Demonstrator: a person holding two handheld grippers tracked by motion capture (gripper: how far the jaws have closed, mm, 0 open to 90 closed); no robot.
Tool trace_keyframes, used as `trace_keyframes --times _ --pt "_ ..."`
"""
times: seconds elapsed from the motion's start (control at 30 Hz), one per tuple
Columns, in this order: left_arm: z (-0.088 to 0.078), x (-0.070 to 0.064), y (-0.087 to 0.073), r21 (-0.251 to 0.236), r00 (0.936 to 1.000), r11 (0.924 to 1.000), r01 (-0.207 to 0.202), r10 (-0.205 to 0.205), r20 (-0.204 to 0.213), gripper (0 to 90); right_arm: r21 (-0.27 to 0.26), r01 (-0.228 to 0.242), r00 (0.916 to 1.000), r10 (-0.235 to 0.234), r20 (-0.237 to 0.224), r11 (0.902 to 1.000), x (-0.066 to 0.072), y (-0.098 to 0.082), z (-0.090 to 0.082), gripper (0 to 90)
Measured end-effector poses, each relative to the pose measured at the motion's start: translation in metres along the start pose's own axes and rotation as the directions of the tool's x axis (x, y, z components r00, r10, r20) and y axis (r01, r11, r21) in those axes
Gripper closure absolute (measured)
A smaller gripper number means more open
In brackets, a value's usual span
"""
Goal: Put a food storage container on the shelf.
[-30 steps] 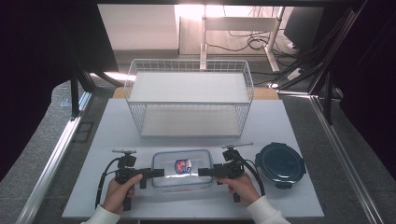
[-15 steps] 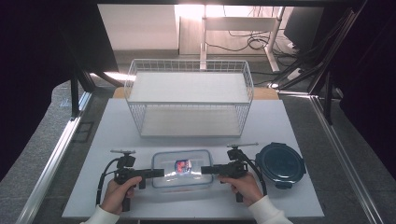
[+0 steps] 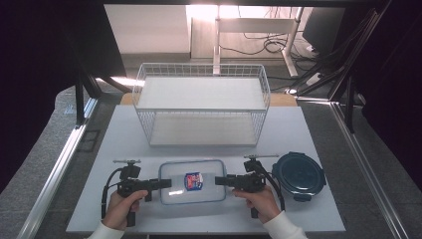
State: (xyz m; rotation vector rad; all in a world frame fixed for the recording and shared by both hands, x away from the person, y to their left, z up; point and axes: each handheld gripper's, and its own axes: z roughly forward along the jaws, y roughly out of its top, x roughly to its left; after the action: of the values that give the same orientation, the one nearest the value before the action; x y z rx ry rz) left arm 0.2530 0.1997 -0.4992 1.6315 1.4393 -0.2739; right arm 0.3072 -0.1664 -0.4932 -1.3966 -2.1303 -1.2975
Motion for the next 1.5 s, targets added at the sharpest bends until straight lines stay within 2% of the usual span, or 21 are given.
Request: trace_keyframes --times 0.07,0.17,0.2,0.23,0.37,0.43,0.53,0.67,0.87,0.93,1.0,1.1,1.13,1.17,1.2,1.23,1.4,1.5 --pt "-0.002 -0.003 0.0 -0.01 0.9998 0.9999 -0.012 0.012 -0.014 43.1 -0.004 0.019 0.9998 -0.019 0.004 0.9998 0.002 0.0 0.0 43.5" --pt "-0.003 -0.006 -0.001 -0.022 0.9994 0.9994 -0.027 0.026 -0.023 41.9 -0.011 0.088 0.9958 -0.088 0.028 0.996 0.01 0.0 -0.002 43.6" --pt "-0.003 -0.006 -0.001 -0.022 0.9994 0.9994 -0.027 0.026 -0.023 41.5 -0.011 0.088 0.9958 -0.088 0.028 0.996 0.01 0.0 -0.002 43.6" --pt "-0.004 -0.007 -0.001 -0.031 0.9993 0.999 -0.033 0.033 -0.019 41.5 -0.017 0.115 0.9928 -0.114 0.038 0.9933 0.013 0.001 -0.004 43.6" --pt "-0.006 -0.011 -0.001 -0.045 0.9984 0.9975 -0.055 0.054 -0.015 42.3 -0.034 0.139 0.9897 -0.138 0.038 0.9897 0.016 0.002 -0.009 43.6" --pt "-0.009 -0.015 0.0 -0.054 0.9971 0.9957 -0.074 0.074 -0.017 42.7 -0.04 0.142 0.9894 -0.141 0.035 0.989 0.017 0.003 -0.011 43.6" --pt "-0.01 -0.018 0.0 -0.059 0.9966 0.9949 -0.081 0.08 -0.019 42.9 -0.044 0.145 0.9891 -0.143 0.032 0.9885 0.018 0.003 -0.014 43.6" --pt "-0.014 -0.029 0.001 -0.087 0.9895 0.986 -0.142 0.14 -0.038 42.9 -0.059 0.163 0.9863 -0.161 0.036 0.9849 0.022 0.005 -0.021 43.6" --pt "-0.019 -0.038 0.005 -0.103 0.9847 0.9796 -0.173 0.169 -0.041 43.0 -0.078 0.2 0.9795 -0.197 0.044 0.9767 0.03 0.01 -0.031 43.8" --pt "-0.019 -0.046 0.011 -0.11 0.981 0.9752 -0.193 0.189 -0.045 43.0 -0.089 0.209 0.9775 -0.206 0.045 0.9739 0.03 0.013 -0.035 43.8" --pt "-0.019 -0.048 0.013 -0.111 0.9805 0.9744 -0.195 0.192 -0.044 43.0 -0.098 0.216 0.976 -0.212 0.049 0.9714 0.032 0.016 -0.04 43.8" --pt "-0.021 -0.057 0.023 -0.123 0.9757 0.968 -0.219 0.216 -0.039 43.0 -0.118 0.227 0.9733 -0.222 0.058 0.9666 0.036 0.021 -0.05 43.8" --pt "-0.021 -0.057 0.023 -0.123 0.9757 0.968 -0.219 0.216 -0.039 43.0 -0.118 0.227 0.9733 -0.222 0.058 0.9666 0.036 0.021 -0.05 43.8" --pt "-0.023 -0.064 0.03 -0.126 0.9716 0.9635 -0.236 0.232 -0.044 43.0 -0.13 0.23 0.9726 -0.224 0.062 0.9644 0.038 0.025 -0.055 43.8" --pt "-0.023 -0.064 0.03 -0.126 0.9716 0.9635 -0.236 0.232 -0.044 43.1 -0.13 0.23 0.9726 -0.224 0.062 0.9644 0.038 0.025 -0.055 43.8" --pt "-0.025 -0.069 0.036 -0.128 0.9692 0.9608 -0.246 0.243 -0.042 43.1 -0.138 0.233 0.9721 -0.226 0.065 0.9627 0.04 0.029 -0.059 43.8" --pt "-0.032 -0.078 0.052 -0.142 0.9658 0.9555 -0.259 0.259 -0.017 43.7 -0.156 0.249 0.9677 -0.24 0.078 0.9557 0.049 0.042 -0.071 43.8" --pt "-0.037 -0.081 0.06 -0.153 0.9607 0.9488 -0.276 0.277 -0.018 44.0 -0.166 0.262 0.9642 -0.252 0.083 0.9505 0.056 0.05 -0.076 44.0"
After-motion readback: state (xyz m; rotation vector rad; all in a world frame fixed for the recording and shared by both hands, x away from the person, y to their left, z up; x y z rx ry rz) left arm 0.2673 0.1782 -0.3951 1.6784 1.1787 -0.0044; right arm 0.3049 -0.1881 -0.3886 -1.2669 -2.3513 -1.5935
